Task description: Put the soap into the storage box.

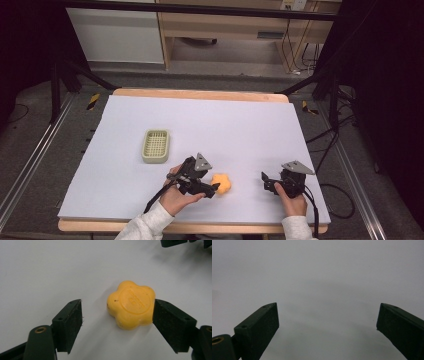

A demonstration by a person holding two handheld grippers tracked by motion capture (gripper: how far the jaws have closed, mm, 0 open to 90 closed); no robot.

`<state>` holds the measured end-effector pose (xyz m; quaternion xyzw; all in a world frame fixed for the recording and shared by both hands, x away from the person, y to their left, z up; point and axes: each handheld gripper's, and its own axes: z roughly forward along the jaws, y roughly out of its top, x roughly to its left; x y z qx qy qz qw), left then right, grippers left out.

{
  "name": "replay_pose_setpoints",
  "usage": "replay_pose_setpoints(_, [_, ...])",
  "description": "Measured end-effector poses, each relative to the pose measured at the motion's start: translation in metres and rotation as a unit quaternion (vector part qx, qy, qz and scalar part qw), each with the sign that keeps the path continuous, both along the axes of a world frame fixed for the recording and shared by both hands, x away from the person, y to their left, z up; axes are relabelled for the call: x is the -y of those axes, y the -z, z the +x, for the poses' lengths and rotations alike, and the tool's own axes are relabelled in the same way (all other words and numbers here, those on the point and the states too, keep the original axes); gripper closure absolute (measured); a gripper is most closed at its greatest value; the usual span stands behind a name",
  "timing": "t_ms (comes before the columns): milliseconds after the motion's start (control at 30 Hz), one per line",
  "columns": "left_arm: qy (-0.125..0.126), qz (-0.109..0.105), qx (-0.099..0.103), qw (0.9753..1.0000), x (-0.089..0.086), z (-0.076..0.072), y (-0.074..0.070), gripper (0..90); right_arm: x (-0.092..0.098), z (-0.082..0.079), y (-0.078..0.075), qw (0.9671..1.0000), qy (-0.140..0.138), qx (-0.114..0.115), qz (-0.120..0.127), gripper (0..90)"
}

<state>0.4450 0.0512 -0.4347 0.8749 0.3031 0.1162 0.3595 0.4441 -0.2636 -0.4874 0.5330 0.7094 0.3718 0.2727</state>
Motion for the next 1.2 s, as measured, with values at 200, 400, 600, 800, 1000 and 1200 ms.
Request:
replay_pose_setpoints(200, [0.006, 0.008, -0.005, 0.9999, 0.007, 0.001, 0.003, 22.2, 0.0, 0.0, 0.0, 1.0, -0.001, 0.0, 0.001, 4.7])
replay_pose_setpoints(400, [0.012, 0.015, -0.006, 0.9998, 0.012, 0.001, 0.004, 20.8, 0.0, 0.0, 0.0, 1.0, -0.001, 0.0, 0.001, 4.7])
replay_pose_setpoints(600, [0.015, 0.021, -0.009, 0.9996, 0.016, 0.003, 0.005, 19.4, 0.0, 0.0, 0.0, 1.0, -0.002, -0.001, 0.0, 4.7])
replay_pose_setpoints(800, [0.016, 0.025, -0.013, 0.9995, 0.021, 0.003, 0.009, 18.4, 0.0, 0.0, 0.0, 1.0, -0.002, -0.001, 0.001, 4.7])
replay_pose_setpoints(1000, [0.019, 0.03, -0.017, 0.9992, 0.026, 0.003, 0.009, 17.8, 0.0, 0.0, 0.0, 1.0, -0.002, -0.001, 0.001, 4.7])
replay_pose_setpoints(1200, [0.018, 0.037, -0.024, 0.9989, 0.03, 0.004, 0.013, 17.1, 0.0, 0.0, 0.0, 1.0, -0.002, -0.001, 0.001, 4.7])
